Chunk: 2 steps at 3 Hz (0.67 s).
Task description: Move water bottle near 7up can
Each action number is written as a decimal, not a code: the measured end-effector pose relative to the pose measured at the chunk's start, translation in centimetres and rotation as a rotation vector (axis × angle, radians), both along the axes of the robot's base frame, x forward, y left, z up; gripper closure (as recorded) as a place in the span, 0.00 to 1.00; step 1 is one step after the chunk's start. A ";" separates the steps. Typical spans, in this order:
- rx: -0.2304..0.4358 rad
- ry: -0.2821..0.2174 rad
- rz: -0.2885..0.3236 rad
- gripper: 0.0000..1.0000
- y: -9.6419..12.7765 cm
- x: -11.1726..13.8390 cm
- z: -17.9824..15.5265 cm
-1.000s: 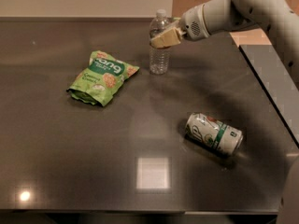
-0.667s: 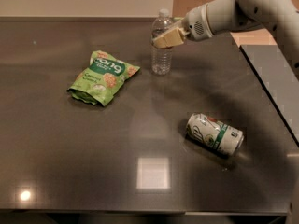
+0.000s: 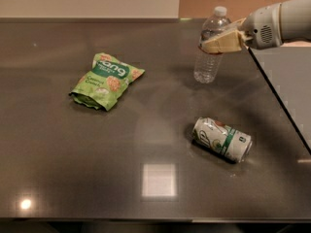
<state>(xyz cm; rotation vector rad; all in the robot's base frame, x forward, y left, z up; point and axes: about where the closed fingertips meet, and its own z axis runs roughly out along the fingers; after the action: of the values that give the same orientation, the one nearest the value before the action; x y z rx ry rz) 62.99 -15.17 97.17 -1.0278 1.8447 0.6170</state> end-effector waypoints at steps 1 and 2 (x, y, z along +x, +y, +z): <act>0.004 0.011 -0.027 1.00 -2.9 -2.6 0.4; 0.000 0.040 -0.028 1.00 -4.4 -5.1 0.1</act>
Offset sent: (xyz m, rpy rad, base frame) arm -0.0837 -0.0693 -0.0009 -0.0056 0.0745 -0.0374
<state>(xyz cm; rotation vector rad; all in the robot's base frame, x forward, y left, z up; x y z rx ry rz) 57.88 -19.60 97.30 -0.9950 1.8905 0.6250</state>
